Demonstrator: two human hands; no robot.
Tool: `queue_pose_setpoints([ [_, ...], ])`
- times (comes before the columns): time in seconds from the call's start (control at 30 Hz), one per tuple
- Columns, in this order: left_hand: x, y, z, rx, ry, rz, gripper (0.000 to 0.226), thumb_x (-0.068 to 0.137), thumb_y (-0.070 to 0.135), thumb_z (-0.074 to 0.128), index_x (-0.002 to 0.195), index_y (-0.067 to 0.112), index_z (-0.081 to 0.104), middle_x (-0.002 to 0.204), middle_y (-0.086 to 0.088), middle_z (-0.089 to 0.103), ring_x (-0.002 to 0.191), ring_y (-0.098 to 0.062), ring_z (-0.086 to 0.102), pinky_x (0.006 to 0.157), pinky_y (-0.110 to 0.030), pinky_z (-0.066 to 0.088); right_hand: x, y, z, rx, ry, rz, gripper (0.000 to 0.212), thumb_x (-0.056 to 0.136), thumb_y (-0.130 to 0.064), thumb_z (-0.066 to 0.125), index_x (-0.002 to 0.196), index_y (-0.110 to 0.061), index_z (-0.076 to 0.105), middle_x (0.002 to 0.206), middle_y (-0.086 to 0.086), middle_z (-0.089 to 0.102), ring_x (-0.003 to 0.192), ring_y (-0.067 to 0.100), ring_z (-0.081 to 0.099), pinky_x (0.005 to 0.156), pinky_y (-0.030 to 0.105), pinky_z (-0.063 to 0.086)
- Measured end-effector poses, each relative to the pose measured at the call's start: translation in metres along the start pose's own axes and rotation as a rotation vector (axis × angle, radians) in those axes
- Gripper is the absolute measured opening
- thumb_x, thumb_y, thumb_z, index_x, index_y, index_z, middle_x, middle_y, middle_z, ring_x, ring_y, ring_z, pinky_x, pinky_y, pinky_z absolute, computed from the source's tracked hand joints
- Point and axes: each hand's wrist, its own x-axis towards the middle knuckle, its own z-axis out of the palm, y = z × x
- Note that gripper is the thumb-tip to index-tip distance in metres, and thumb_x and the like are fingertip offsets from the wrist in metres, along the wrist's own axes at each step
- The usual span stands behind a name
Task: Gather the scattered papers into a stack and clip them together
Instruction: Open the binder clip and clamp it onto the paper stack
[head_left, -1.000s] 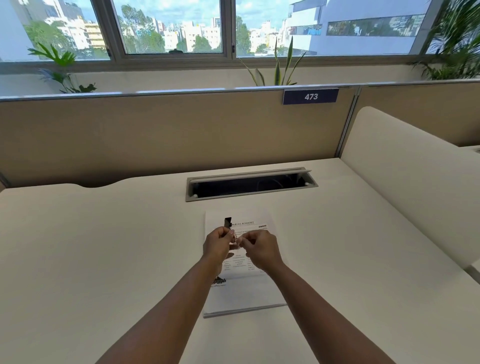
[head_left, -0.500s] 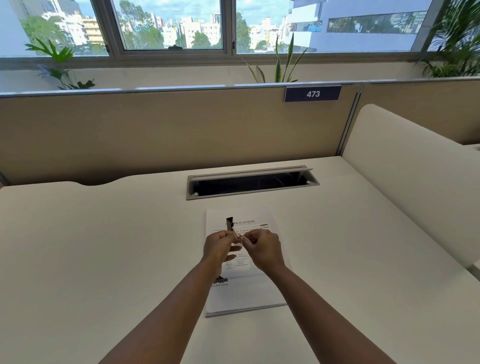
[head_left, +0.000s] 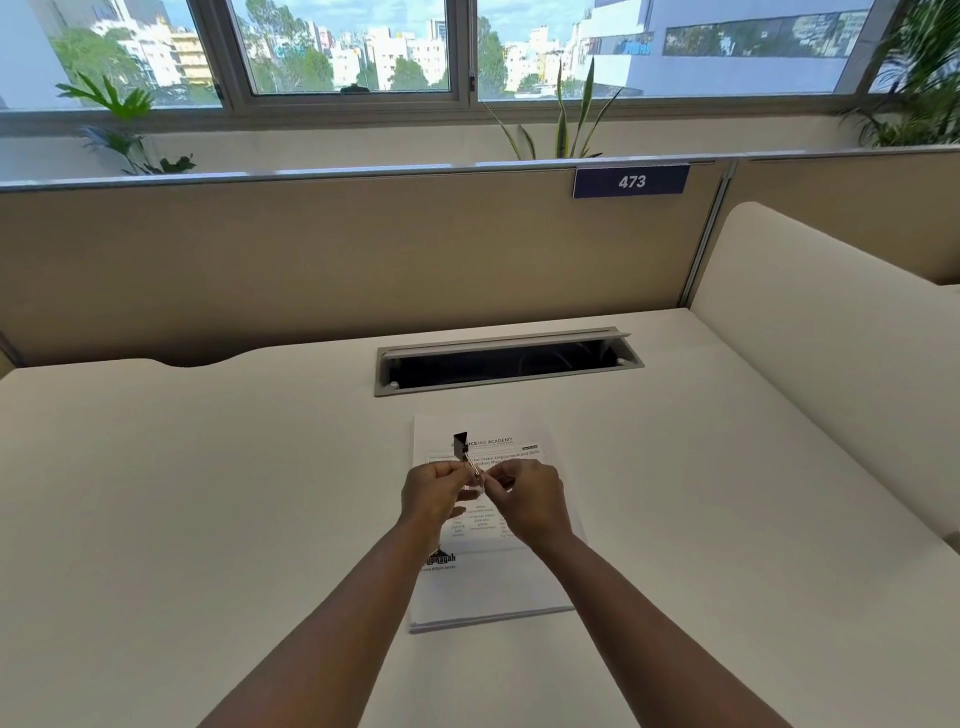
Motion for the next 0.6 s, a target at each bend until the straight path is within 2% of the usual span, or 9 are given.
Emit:
queue_pose_setpoints([
  [0.23,0.0031,-0.0030,0.0018,0.042,0.046,0.041,0.016,0.082,0.005,0.062,0.068,0.012,0.064,0.072,-0.005,0.067,0.068,-0.016,0.066,0.059,-0.024,0.049,-0.0010,0.0020,-0.0015,0.026,-0.003,0.022,0.020,0.083,-0.019,0.063,0.093,-0.007,0.076,0.092,0.011,0.076,0.085,0.022,0.070,0.077,0.030,0.053],
  [0.37,0.0014,-0.0039,0.0052,0.047,0.070,0.078,0.021,0.079,0.000,0.063,0.061,0.011,0.064,0.066,-0.005,0.064,0.064,-0.013,0.062,0.066,-0.026,0.055,-0.0012,0.0011,-0.0009,0.025,-0.017,0.048,0.022,0.081,-0.025,0.064,0.088,-0.006,0.075,0.086,0.010,0.076,0.078,0.020,0.068,0.071,0.026,0.049],
  [0.5,0.0019,-0.0043,0.0075,0.092,0.089,0.105,0.023,0.076,-0.001,0.063,0.057,0.012,0.064,0.063,-0.007,0.063,0.062,-0.017,0.059,0.073,-0.032,0.057,-0.0023,0.0007,0.0003,-0.021,-0.011,0.040,0.022,0.081,-0.026,0.061,0.079,-0.005,0.070,0.081,0.009,0.074,0.069,0.019,0.061,0.066,0.026,0.044],
  [0.6,0.0034,-0.0050,0.0043,0.094,0.031,0.071,0.021,0.082,0.003,0.059,0.063,0.011,0.062,0.069,-0.008,0.064,0.060,-0.014,0.063,0.065,-0.027,0.056,-0.0014,0.0020,0.0023,-0.057,0.030,0.013,0.018,0.084,-0.018,0.054,0.084,-0.004,0.064,0.088,0.010,0.068,0.071,0.016,0.050,0.064,0.024,0.034],
])
